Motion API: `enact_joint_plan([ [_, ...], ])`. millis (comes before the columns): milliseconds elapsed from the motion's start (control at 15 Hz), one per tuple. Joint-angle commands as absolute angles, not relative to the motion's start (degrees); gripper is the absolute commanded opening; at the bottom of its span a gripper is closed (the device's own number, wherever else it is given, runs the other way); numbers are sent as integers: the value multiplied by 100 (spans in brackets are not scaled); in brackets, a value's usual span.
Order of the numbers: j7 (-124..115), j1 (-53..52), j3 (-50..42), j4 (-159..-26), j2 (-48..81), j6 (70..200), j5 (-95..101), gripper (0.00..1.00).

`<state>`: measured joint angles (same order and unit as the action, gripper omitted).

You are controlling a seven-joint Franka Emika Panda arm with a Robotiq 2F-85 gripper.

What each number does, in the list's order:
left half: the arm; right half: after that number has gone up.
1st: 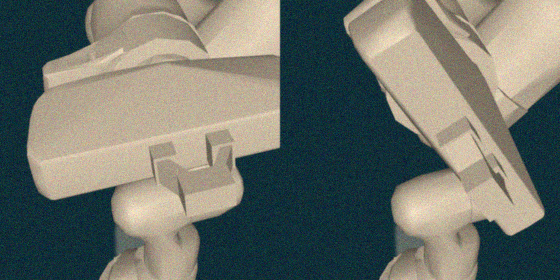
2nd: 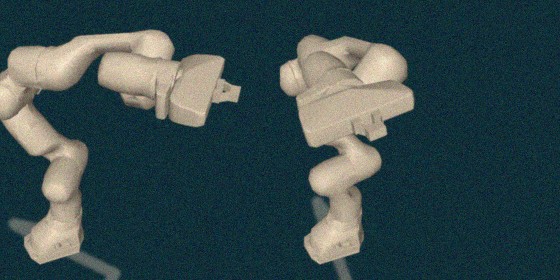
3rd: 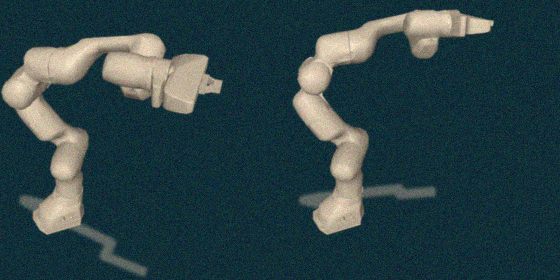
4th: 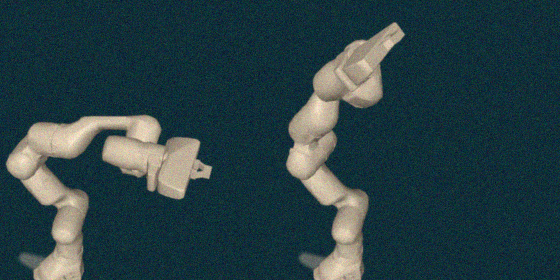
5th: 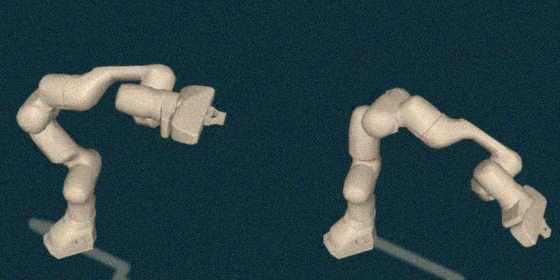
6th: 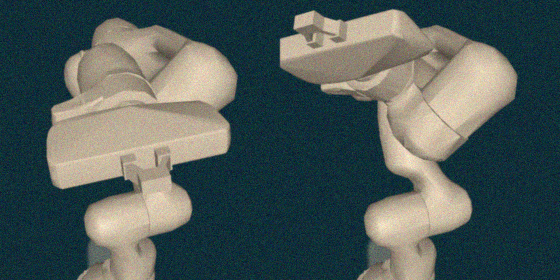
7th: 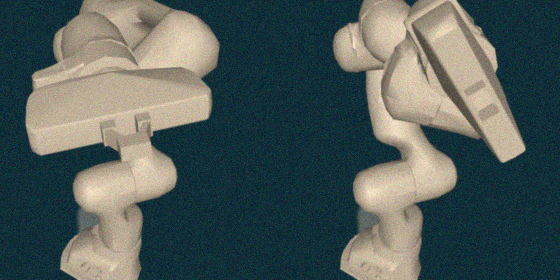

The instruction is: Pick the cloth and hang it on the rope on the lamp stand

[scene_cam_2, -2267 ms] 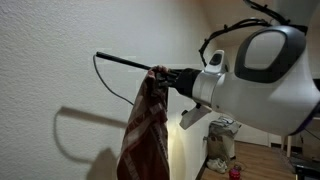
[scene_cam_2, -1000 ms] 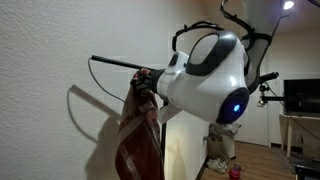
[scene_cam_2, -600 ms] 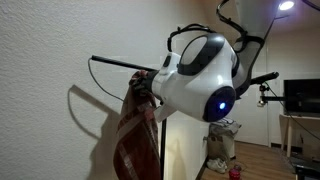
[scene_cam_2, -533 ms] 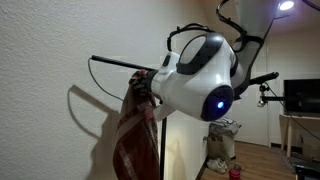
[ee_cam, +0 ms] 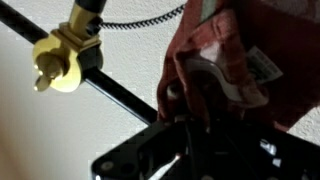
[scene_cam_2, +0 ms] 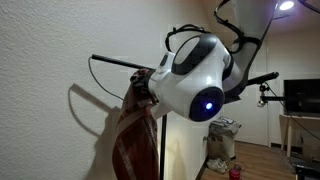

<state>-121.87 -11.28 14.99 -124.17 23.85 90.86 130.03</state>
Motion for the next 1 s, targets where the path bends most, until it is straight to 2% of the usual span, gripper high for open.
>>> enact_joint_plan([
  [0, -12184, -1158, 1476, -12400, 2394, 9085, 12988, 4],
  [133, -12185, -1158, 1476, -12400, 2394, 9085, 12987, 4],
  [200, -12227, -1190, 1479, -12440, 2394, 9021, 13051, 1],
  [733, -12265, -1398, 1419, -12280, 2775, 7945, 13241, 1],
  [933, -12160, -1348, 1418, -12085, 2951, 7901, 13175, 1],
])
